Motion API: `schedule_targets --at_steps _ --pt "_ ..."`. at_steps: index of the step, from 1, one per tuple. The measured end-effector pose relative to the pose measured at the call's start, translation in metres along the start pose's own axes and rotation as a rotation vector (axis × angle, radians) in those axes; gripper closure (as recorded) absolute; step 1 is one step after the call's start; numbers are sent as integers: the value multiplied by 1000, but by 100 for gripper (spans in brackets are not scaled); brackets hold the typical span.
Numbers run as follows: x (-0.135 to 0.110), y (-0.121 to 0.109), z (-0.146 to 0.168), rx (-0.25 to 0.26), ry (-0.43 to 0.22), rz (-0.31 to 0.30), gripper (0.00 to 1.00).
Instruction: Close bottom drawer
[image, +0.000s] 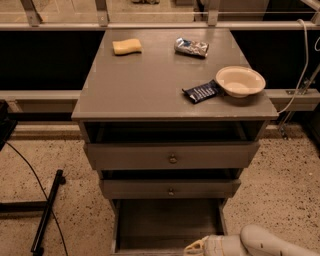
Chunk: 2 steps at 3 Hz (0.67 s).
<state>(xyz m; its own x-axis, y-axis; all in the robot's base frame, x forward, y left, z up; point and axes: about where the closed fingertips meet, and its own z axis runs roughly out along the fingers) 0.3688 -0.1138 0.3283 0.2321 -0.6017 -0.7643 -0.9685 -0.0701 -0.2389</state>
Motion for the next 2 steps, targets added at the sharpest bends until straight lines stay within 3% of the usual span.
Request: schedule_targets --at_steps 1,2 --pt "33 21 23 -8 -6 36 100" --pt "33 21 23 -8 -6 36 100"
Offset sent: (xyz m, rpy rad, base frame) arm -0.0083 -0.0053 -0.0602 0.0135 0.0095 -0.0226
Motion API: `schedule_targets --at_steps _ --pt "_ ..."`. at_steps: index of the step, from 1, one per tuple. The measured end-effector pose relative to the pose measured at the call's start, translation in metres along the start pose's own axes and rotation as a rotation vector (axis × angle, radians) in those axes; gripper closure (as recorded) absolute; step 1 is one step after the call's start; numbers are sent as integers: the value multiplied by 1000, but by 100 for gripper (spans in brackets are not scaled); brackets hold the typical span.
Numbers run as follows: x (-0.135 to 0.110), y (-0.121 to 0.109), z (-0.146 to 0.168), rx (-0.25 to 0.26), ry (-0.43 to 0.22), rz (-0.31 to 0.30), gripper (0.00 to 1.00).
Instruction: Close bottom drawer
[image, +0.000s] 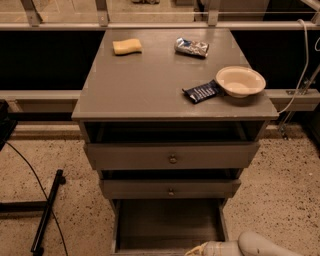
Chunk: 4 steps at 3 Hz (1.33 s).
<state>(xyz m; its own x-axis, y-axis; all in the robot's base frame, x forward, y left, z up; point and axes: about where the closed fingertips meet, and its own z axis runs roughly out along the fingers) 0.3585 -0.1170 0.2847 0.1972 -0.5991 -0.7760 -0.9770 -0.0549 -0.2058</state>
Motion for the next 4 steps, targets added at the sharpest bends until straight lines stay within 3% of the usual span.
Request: schedule_targets --at_steps 4 --pt "58 23 34 21 63 47 100"
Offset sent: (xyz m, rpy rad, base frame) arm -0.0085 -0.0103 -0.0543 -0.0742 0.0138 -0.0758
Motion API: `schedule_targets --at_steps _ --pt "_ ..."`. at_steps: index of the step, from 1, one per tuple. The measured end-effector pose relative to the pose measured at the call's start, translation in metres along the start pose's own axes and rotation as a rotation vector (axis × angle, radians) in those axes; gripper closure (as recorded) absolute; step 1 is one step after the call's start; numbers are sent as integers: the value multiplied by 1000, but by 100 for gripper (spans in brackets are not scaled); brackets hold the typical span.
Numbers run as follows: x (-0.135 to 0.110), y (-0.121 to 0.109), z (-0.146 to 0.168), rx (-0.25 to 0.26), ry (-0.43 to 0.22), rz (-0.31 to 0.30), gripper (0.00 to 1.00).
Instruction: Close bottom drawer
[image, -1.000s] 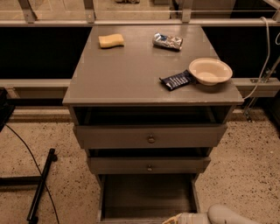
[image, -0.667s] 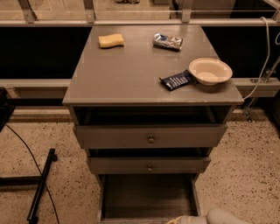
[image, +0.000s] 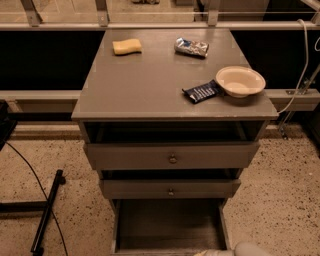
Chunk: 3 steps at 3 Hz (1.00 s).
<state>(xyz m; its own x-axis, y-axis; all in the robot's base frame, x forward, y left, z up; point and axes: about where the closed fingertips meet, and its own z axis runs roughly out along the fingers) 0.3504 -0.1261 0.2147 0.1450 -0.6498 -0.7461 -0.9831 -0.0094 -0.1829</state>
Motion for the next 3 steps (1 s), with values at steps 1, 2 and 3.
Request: schedule_targets --at_steps 1,2,3 --pt "15 4 9 -3 -2 21 100" --pt "29 11 18 3 -5 44 100" --pt "33 3 25 28 3 53 100"
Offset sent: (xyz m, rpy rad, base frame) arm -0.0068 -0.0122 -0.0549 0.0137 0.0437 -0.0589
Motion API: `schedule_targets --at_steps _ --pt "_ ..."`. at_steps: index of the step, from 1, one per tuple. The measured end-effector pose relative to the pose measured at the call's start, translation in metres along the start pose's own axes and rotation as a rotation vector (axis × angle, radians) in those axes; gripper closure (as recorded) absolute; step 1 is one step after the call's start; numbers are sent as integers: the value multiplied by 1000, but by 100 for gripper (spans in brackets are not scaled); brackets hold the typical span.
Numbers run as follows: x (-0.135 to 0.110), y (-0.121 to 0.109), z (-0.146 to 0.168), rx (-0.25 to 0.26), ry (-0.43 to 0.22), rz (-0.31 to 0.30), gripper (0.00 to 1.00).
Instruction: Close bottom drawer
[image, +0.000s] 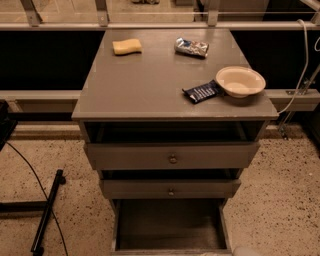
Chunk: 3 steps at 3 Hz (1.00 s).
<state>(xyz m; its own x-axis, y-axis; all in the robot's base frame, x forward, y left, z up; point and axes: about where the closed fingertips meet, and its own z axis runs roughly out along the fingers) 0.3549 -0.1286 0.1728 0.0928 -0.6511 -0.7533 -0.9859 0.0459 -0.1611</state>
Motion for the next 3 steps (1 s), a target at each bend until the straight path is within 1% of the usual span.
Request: schedule_targets --at_steps 1,2,3 --pt "-5 -28 6 50 10 -1 100" --pt "-24 -69 9 111 -19 -33 100" --pt "-24 -69 9 111 -19 -33 100"
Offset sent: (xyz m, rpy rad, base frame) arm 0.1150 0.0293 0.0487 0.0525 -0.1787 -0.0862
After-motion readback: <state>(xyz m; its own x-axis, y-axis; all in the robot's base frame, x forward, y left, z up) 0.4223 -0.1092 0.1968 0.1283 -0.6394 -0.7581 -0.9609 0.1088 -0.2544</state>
